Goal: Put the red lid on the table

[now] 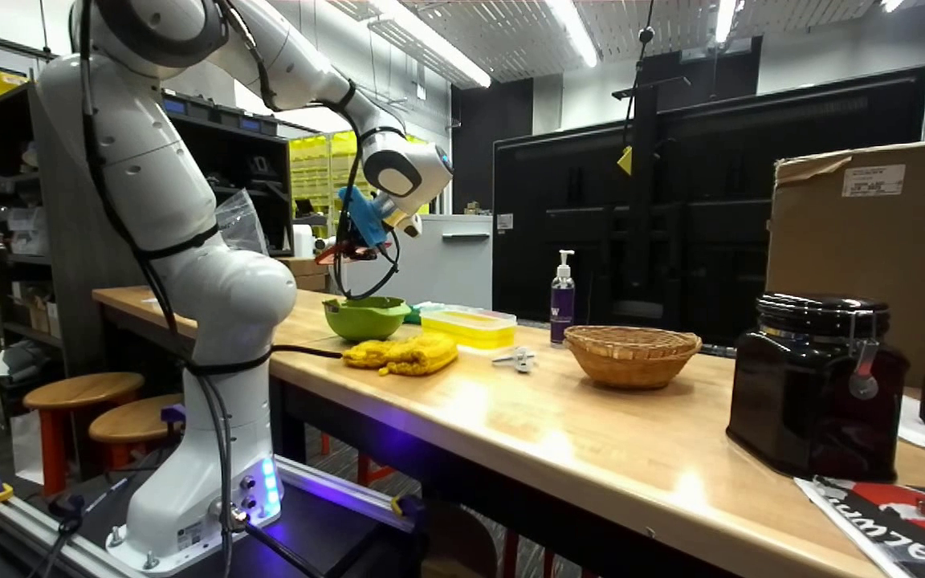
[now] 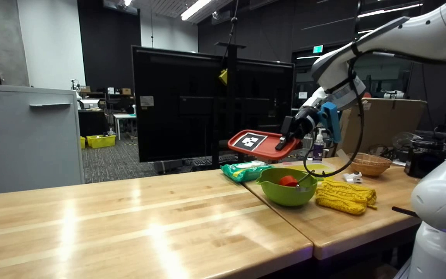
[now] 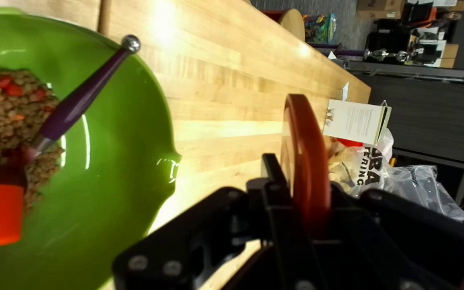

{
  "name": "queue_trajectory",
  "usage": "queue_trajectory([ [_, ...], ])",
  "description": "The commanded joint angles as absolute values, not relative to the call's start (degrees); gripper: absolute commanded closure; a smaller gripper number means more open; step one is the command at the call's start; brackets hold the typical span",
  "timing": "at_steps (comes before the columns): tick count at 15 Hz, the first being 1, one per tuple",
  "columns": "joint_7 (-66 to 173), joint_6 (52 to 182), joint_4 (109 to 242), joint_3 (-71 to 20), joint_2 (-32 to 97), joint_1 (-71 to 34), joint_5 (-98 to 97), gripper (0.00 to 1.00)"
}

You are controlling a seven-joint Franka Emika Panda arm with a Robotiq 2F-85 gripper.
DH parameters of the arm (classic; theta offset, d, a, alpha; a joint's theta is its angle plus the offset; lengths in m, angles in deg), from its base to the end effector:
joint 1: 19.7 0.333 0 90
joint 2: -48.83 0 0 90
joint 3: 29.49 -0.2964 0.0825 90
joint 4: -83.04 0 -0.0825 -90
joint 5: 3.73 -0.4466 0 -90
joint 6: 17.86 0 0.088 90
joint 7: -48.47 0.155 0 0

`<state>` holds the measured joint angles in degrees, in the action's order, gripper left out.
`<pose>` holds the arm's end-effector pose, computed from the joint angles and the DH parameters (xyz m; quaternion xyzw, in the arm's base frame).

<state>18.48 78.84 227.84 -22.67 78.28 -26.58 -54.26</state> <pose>0.4348 0.0114 0.3924 -0.8870 -0.0185 -0.0183 0.4611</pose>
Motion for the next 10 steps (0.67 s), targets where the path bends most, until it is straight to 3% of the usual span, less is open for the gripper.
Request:
queue_trajectory([
  [1, 21.7, 83.61, 232.54, -25.48, 81.74, -24.24, -59.81, 0.98],
  [10, 34.45, 86.69, 230.05, -31.86, 82.43, -22.3, -54.67, 0.98],
])
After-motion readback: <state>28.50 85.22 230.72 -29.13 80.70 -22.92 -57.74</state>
